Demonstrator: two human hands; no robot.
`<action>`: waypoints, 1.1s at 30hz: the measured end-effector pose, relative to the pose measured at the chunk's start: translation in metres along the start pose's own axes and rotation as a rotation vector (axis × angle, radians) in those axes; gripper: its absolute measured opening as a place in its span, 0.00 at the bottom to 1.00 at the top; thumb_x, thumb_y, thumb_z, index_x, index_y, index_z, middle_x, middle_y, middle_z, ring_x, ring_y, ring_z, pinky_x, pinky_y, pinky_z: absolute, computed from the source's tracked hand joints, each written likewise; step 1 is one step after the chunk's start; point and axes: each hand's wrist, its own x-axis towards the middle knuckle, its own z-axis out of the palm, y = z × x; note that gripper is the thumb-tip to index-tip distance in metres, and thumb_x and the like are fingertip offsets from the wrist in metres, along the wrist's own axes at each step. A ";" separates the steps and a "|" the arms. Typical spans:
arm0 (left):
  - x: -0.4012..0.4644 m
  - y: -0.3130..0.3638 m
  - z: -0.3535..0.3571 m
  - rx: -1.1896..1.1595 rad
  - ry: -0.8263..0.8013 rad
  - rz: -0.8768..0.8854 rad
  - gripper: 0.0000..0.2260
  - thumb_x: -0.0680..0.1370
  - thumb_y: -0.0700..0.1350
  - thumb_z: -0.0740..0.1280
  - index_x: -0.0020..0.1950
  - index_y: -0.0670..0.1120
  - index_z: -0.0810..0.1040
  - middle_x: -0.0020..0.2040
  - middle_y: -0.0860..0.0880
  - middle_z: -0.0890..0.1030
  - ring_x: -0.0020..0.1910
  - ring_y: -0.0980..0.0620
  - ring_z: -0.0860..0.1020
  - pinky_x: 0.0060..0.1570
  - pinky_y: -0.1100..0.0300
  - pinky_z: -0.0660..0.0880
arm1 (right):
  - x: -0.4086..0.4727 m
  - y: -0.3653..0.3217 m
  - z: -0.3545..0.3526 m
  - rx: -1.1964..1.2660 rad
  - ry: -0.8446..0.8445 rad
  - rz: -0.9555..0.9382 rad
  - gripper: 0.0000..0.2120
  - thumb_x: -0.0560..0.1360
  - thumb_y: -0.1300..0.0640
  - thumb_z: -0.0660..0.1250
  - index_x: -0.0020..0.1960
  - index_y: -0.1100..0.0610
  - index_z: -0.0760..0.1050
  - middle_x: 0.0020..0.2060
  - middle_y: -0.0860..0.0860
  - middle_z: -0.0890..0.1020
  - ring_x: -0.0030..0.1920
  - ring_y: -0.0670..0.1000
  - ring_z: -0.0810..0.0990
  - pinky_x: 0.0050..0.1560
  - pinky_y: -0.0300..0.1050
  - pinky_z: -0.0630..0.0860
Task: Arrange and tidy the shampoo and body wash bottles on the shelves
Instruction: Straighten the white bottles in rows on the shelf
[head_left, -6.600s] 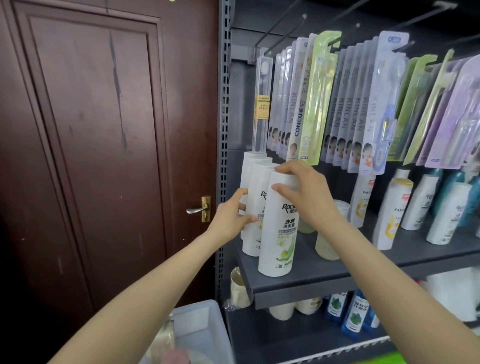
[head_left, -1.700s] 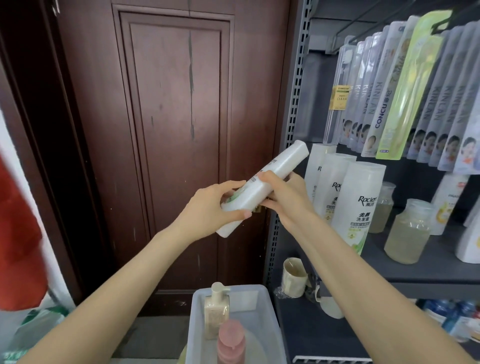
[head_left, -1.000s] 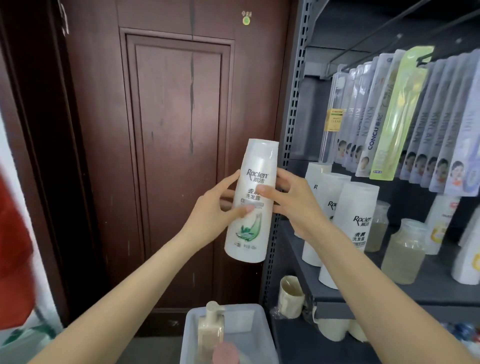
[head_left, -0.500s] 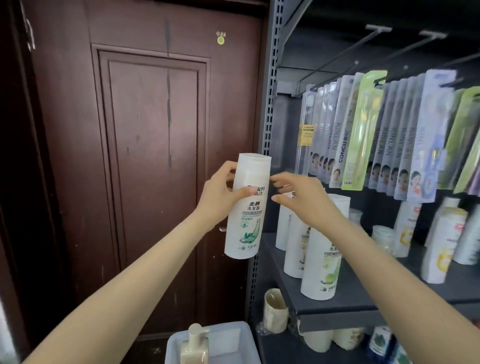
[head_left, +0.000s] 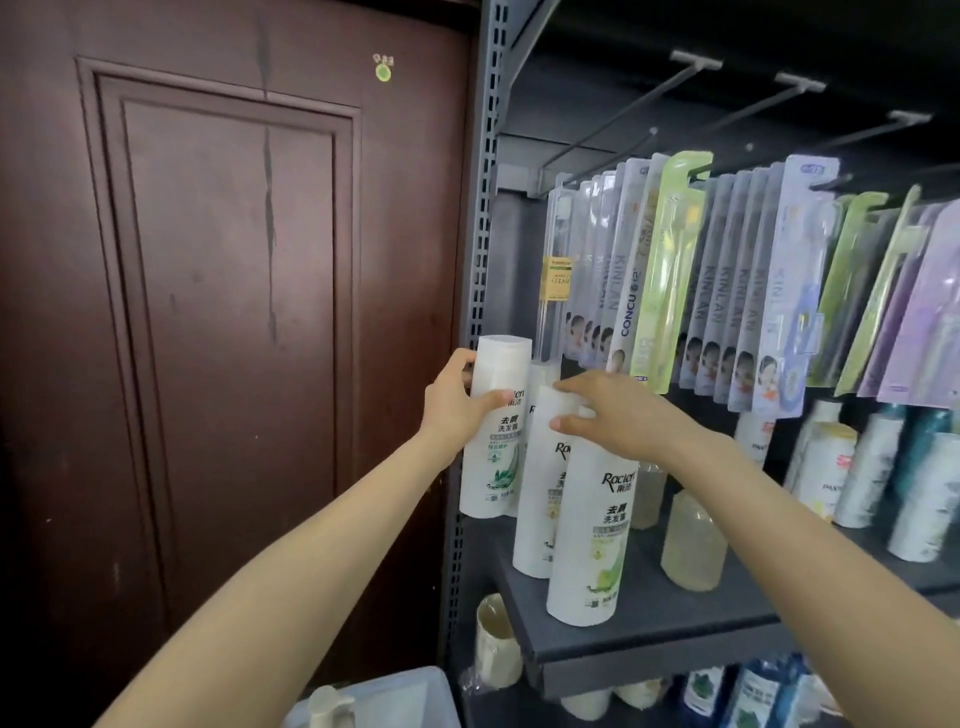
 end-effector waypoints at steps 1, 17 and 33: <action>0.001 -0.004 0.003 0.000 -0.012 -0.008 0.16 0.71 0.43 0.74 0.54 0.49 0.71 0.44 0.55 0.78 0.42 0.57 0.77 0.37 0.64 0.74 | 0.000 0.000 -0.001 0.005 0.001 -0.004 0.28 0.78 0.46 0.63 0.74 0.54 0.62 0.72 0.52 0.67 0.70 0.53 0.67 0.68 0.51 0.66; 0.005 -0.033 0.025 -0.003 -0.264 -0.101 0.14 0.74 0.43 0.71 0.57 0.52 0.73 0.50 0.47 0.79 0.51 0.48 0.79 0.46 0.49 0.80 | 0.002 0.010 0.015 -0.005 0.159 -0.037 0.26 0.77 0.46 0.63 0.73 0.51 0.64 0.71 0.50 0.69 0.70 0.52 0.68 0.64 0.49 0.70; 0.005 -0.046 0.028 0.103 -0.393 -0.084 0.19 0.76 0.40 0.68 0.63 0.56 0.69 0.52 0.40 0.77 0.47 0.48 0.79 0.42 0.56 0.81 | 0.004 0.014 0.011 0.047 0.184 -0.075 0.22 0.77 0.44 0.63 0.68 0.49 0.71 0.66 0.48 0.74 0.63 0.49 0.73 0.63 0.49 0.71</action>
